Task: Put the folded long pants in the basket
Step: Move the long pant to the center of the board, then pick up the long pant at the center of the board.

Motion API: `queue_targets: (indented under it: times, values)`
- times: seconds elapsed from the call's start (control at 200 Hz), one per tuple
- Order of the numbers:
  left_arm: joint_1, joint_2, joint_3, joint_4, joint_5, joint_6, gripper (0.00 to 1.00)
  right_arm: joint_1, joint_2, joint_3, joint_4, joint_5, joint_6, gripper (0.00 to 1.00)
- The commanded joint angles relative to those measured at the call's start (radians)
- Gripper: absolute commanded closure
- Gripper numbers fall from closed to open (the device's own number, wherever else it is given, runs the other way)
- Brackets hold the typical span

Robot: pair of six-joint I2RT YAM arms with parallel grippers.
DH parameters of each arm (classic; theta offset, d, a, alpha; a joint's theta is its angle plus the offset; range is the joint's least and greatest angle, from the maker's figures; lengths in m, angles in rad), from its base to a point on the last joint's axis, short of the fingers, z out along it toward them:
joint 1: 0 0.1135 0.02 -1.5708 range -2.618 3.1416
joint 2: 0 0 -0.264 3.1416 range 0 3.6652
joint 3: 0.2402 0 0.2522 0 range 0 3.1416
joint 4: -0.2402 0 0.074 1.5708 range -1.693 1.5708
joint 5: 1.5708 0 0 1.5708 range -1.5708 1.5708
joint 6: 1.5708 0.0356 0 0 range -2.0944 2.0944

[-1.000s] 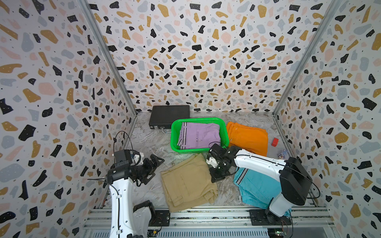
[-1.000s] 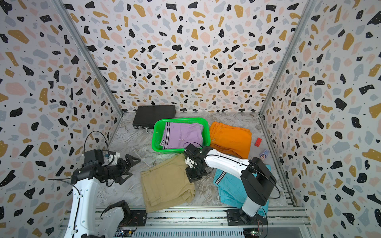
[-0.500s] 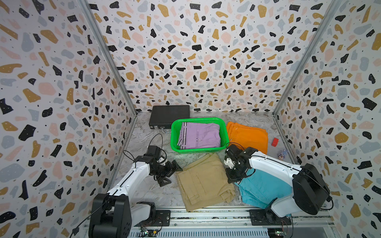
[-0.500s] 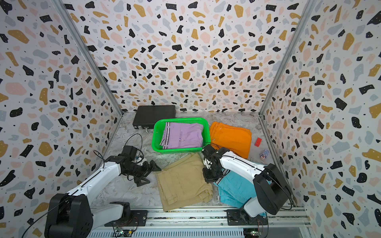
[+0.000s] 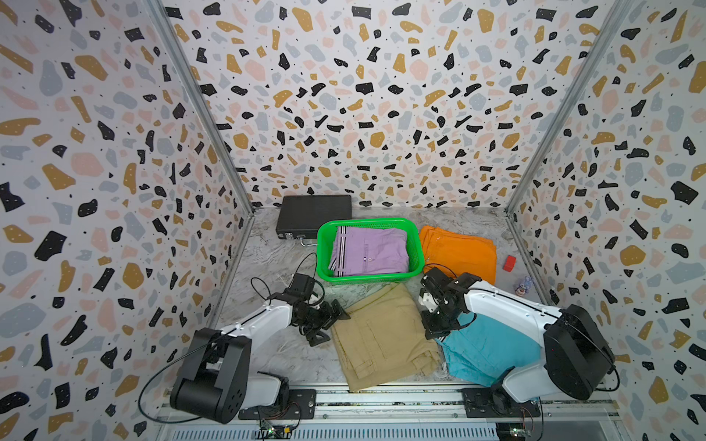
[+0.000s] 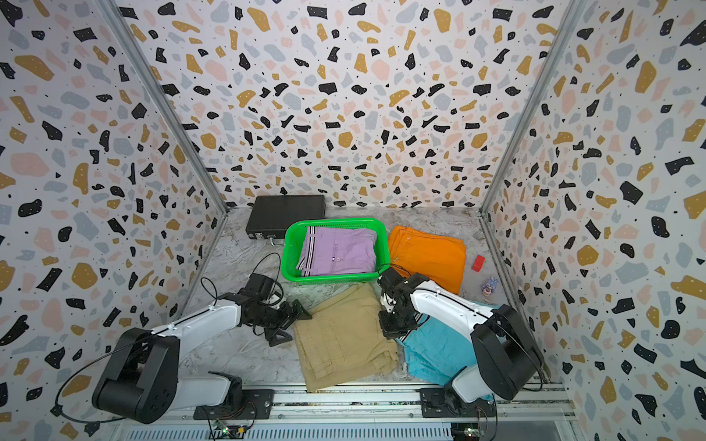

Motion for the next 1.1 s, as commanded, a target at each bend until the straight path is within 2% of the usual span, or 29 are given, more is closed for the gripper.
queue_targets:
  times: [0.0,0.16,0.395,0.441,0.496,0.626,0.741,0.846,0.981,1.091]
  values:
    - [-0.036,0.098,-0.053,0.077,-0.106,-0.028,0.00,-0.004,-0.002,0.006,-0.009,-0.008,-0.003,1.00]
    - [-0.070,0.182,-0.046,0.138,-0.107,-0.040,0.01,-0.003,-0.004,0.017,-0.006,-0.013,0.000,1.00]
    - [-0.085,0.186,-0.045,0.160,-0.111,-0.043,0.21,-0.004,-0.007,0.023,-0.003,-0.018,0.004,1.00]
    - [-0.087,0.177,-0.046,0.159,-0.115,-0.040,0.29,-0.004,-0.009,0.022,-0.001,-0.020,0.005,1.00]
    - [-0.087,0.175,-0.046,0.159,-0.119,-0.038,0.45,-0.004,-0.013,0.018,0.004,-0.023,0.006,1.00]
    - [-0.088,0.184,-0.035,0.158,-0.121,-0.028,1.00,-0.004,-0.033,0.010,0.022,-0.035,0.006,1.00]
    - [-0.091,0.159,-0.008,0.121,-0.117,-0.019,1.00,-0.004,-0.067,0.015,0.017,-0.040,-0.005,1.00]
    - [-0.093,0.050,0.041,-0.012,-0.138,-0.003,1.00,-0.003,-0.142,0.035,-0.013,-0.040,-0.015,1.00]
    - [-0.094,-0.119,0.217,-0.284,-0.202,0.070,1.00,-0.004,-0.262,0.099,-0.083,-0.036,-0.035,1.00]
    - [-0.094,-0.177,0.422,-0.447,-0.256,0.121,1.00,-0.004,-0.316,0.184,-0.142,-0.054,-0.060,1.00]
